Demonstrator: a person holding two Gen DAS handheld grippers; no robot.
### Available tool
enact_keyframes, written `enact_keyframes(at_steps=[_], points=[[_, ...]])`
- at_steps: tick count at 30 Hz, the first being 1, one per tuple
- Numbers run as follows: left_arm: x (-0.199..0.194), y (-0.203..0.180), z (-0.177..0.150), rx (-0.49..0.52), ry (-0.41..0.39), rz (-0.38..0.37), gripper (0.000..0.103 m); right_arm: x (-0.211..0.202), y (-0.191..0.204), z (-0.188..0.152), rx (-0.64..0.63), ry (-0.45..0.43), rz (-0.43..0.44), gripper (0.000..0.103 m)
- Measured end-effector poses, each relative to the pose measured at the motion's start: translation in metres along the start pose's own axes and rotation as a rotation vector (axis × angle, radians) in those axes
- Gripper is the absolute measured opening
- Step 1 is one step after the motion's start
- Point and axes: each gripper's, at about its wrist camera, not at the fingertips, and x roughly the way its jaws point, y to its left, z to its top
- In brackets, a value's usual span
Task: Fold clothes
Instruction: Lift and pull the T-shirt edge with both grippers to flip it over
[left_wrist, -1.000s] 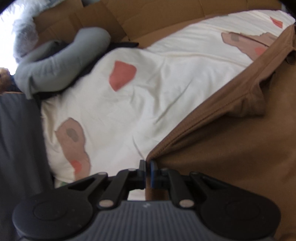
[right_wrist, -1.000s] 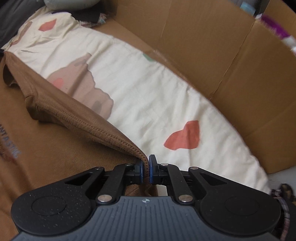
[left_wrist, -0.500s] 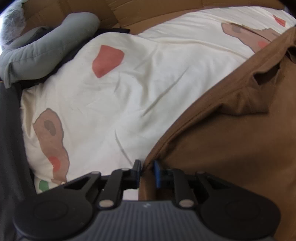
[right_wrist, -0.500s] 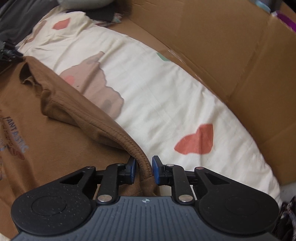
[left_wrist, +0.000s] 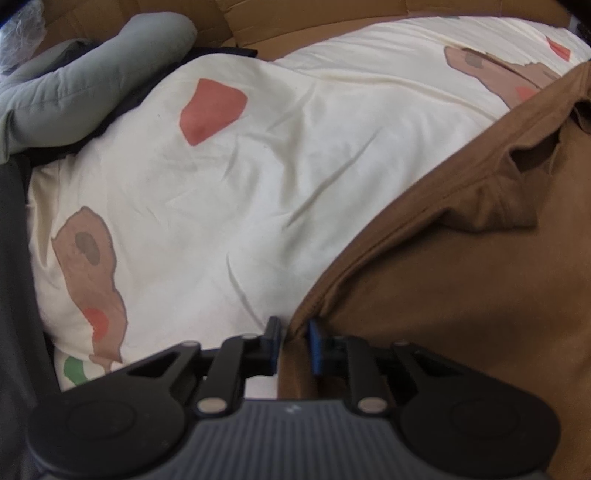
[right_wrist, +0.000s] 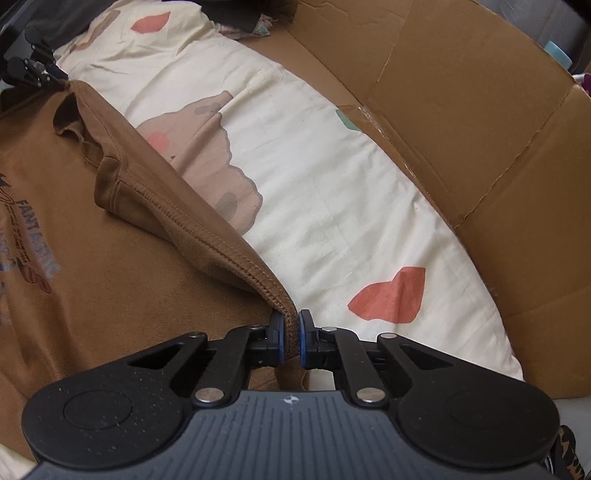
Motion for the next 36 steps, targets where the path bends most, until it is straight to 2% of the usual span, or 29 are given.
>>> enact_keyframes(at_steps=[6, 9, 15, 26, 36], points=[[-0.011, -0.005, -0.004, 0.049, -0.038, 0.055, 0.008, 0.008, 0.002, 0.000, 0.042, -0.008, -0.055, 0.005], [-0.022, 0.001, -0.011, 0.012, -0.084, 0.086, 0.007, 0.006, 0.001, 0.002, 0.097, -0.040, -0.098, 0.004], [-0.029, 0.009, -0.008, -0.029, -0.094, 0.152, 0.007, -0.009, -0.001, 0.021, 0.121, -0.133, -0.149, 0.003], [-0.025, 0.021, 0.006, -0.058, -0.090, 0.213, 0.007, 0.004, 0.003, 0.040, 0.105, -0.128, -0.191, 0.003], [-0.014, 0.029, 0.029, -0.055, -0.131, 0.219, 0.007, 0.025, -0.013, 0.059, 0.097, -0.086, -0.254, 0.002]])
